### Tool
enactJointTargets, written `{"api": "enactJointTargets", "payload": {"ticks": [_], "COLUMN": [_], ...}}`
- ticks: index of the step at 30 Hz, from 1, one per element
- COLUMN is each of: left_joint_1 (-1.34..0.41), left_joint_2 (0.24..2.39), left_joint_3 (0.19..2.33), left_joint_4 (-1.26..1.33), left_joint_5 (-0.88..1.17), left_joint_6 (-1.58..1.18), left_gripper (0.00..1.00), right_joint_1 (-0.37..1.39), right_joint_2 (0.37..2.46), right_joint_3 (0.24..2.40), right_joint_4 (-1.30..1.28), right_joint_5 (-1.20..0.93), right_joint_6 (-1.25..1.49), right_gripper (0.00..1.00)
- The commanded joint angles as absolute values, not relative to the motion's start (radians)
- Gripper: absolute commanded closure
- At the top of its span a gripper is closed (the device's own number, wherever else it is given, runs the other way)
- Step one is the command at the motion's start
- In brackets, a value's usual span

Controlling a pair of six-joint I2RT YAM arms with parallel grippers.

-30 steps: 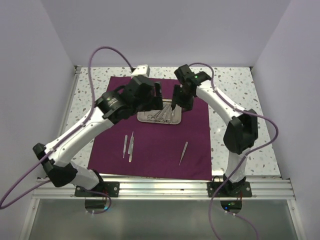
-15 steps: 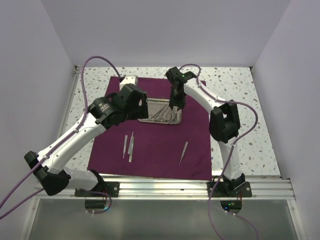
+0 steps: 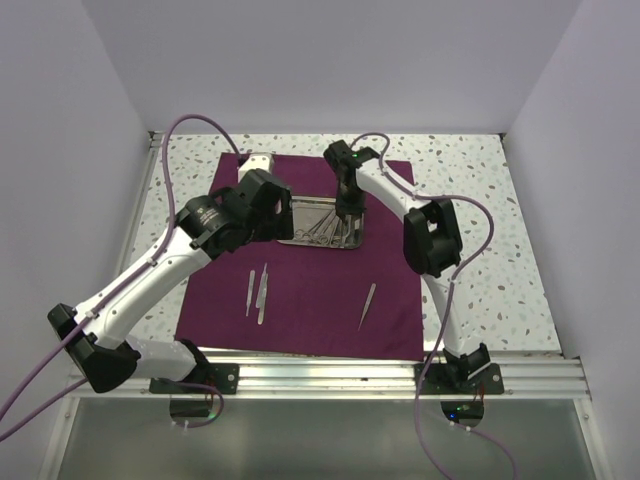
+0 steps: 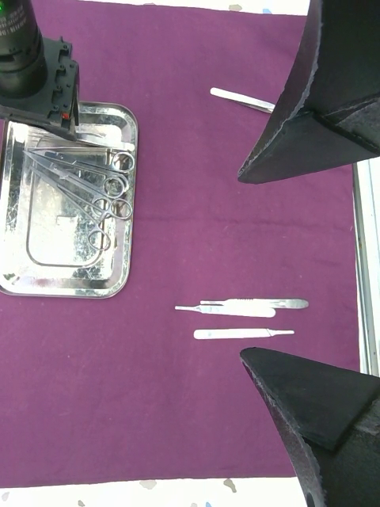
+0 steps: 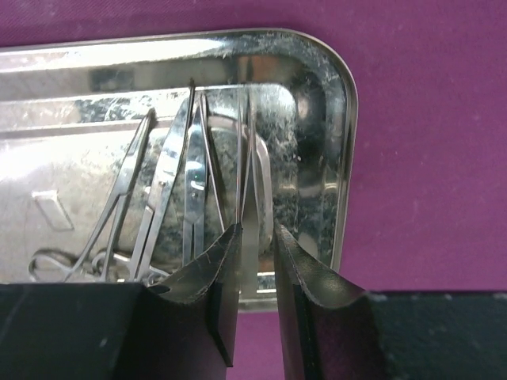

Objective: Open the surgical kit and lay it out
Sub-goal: Pick up the medical item from the container.

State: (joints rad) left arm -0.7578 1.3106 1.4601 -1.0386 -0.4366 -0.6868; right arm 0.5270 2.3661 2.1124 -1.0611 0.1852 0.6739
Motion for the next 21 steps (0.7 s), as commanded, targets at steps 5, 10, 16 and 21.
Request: {"api": "enactJointTargets", "payload": {"ticks": [5, 10, 16, 21], "left_joint_1": [-0.738, -0.733, -0.732, -0.73], "left_joint_2": [1.284, 1.296, 1.327, 1.351], "left_joint_3": [1.459, 1.462, 1.489, 1.517], "left_joint_4": [-1.037, -1.035, -1.043, -1.048], "left_joint_5": [-0.439, -0.437, -0.434, -0.428], "left_joint_6": [-0.657, -0.654, -0.649, -0.641], "left_gripper": [0.12, 0.12, 0.14, 0.15], "right_joint_1": [0.525, 0.525, 0.525, 0.523], "right_joint_2": [2.401, 2.422, 2.434, 2.439], "right_joint_3": [2.145, 2.126, 2.109, 2.092], "right_joint_4": [-1.068, -1.049, -1.013, -0.996], "right_joint_5": [0.236, 0.227, 0.212, 0.207], "right_joint_6": [0.678, 0.676, 0.67, 0.667], "right_gripper": [0.74, 0.75, 0.68, 0.66]}}
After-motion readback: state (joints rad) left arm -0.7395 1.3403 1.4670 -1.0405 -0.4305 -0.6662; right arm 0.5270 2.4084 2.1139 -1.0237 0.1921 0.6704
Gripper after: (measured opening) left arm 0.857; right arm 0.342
